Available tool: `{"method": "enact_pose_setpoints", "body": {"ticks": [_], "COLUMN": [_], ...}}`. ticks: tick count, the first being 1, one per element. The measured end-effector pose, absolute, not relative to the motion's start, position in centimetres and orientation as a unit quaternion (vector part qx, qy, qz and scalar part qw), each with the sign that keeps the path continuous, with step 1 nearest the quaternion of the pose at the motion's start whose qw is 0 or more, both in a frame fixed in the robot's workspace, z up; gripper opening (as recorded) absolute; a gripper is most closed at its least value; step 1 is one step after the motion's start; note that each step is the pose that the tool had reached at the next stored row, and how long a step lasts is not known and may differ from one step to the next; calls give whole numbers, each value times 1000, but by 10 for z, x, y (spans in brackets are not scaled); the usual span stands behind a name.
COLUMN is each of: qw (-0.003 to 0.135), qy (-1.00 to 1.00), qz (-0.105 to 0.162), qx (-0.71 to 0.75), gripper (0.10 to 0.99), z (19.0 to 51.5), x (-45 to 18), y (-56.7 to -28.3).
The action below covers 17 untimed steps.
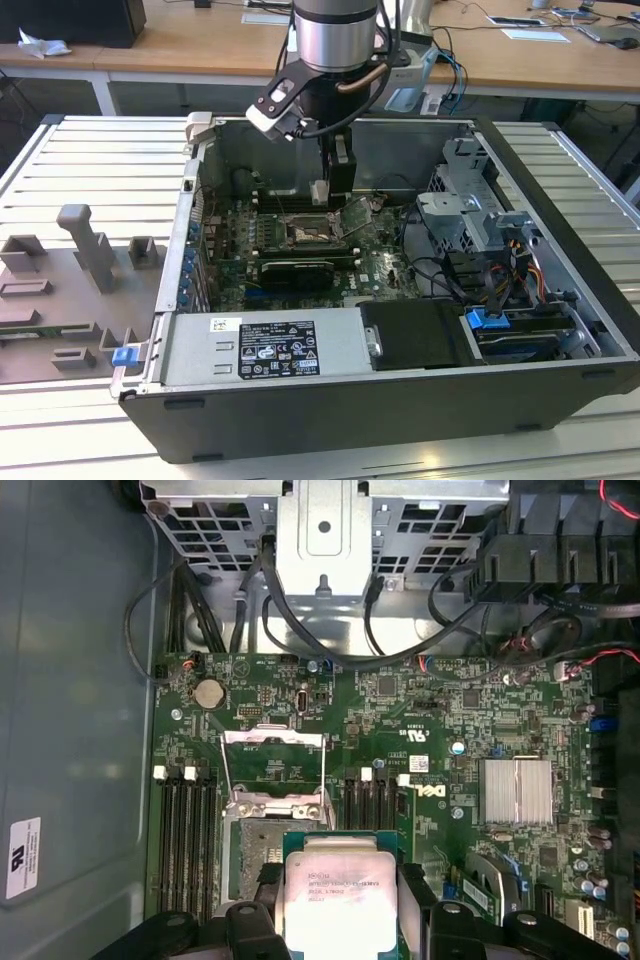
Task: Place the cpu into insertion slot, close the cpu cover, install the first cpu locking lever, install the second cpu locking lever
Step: 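Place the cpu into insertion slot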
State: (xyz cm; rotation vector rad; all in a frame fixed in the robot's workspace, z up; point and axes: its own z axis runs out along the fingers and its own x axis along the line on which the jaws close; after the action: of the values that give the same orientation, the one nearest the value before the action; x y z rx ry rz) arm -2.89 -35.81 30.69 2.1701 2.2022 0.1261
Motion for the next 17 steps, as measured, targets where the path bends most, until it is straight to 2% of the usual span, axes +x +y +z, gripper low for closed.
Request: {"method": "enact_pose_setpoints", "body": {"ticks": [17], "qw": [23], "qy": [711], "qz": [41], "qx": [701], "gripper": [537], "z": [295], "x": [-29], "y": [-358]}}
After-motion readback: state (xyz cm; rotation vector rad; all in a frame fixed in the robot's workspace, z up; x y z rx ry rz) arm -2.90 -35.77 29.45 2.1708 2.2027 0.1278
